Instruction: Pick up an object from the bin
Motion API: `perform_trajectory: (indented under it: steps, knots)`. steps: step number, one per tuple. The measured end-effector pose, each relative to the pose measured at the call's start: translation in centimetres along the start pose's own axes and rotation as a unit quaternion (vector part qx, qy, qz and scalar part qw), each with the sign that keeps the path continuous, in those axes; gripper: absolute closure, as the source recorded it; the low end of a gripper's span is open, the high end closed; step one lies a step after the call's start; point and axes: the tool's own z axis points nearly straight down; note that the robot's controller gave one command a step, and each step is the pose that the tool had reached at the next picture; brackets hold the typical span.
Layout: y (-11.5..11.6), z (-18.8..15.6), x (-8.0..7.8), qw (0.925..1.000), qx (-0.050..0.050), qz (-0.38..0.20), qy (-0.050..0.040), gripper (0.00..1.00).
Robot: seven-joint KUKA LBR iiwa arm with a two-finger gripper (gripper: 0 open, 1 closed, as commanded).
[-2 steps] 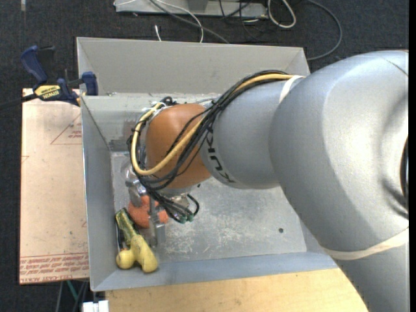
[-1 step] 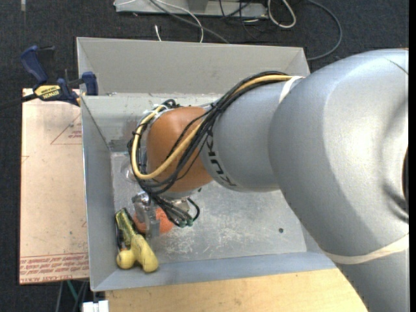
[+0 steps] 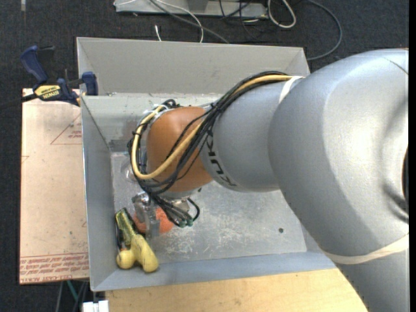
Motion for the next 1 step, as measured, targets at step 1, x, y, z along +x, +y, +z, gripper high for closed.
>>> perform_trajectory:
  steps: [1]
  knots:
    - [0.0, -1.15, 0.1, 1.0, 0.0, 0.0, 0.0016, 1.0]
